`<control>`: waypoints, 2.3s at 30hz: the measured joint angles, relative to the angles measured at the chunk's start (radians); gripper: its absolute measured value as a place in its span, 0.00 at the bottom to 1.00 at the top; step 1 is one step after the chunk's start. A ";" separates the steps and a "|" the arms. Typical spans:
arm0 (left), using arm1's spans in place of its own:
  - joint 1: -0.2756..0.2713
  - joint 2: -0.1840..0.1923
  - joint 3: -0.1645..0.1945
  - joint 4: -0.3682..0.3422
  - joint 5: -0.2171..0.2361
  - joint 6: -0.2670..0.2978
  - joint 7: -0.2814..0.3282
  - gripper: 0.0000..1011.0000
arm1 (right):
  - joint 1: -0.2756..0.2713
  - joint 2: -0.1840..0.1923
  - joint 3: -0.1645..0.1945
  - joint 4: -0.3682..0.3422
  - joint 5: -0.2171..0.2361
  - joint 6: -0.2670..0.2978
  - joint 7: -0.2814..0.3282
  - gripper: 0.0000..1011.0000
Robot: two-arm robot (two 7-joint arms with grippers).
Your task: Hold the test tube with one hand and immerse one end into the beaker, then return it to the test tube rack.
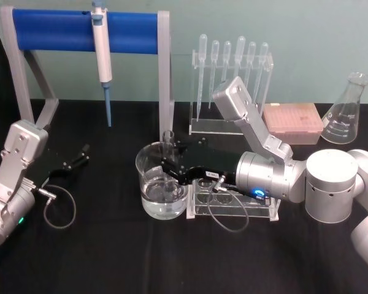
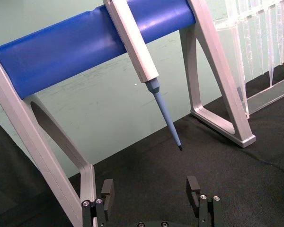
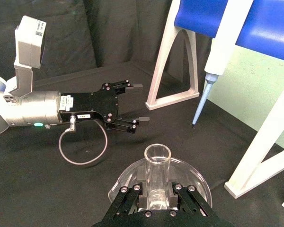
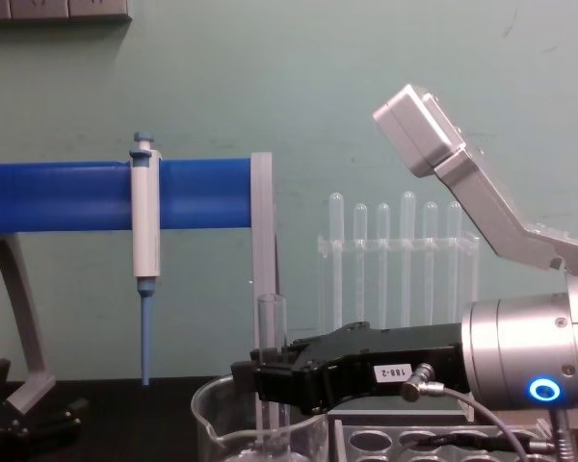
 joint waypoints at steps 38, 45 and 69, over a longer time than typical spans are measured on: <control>0.000 0.000 0.000 0.000 0.000 0.000 0.000 0.99 | 0.000 0.000 0.000 0.000 0.000 0.000 0.000 0.22; 0.000 0.000 0.000 0.000 0.000 0.000 0.000 0.99 | 0.000 0.000 0.000 0.000 0.000 0.000 0.000 0.22; 0.000 0.000 0.000 0.000 0.000 0.000 0.000 0.99 | 0.000 0.000 0.000 0.000 0.000 0.000 0.000 0.22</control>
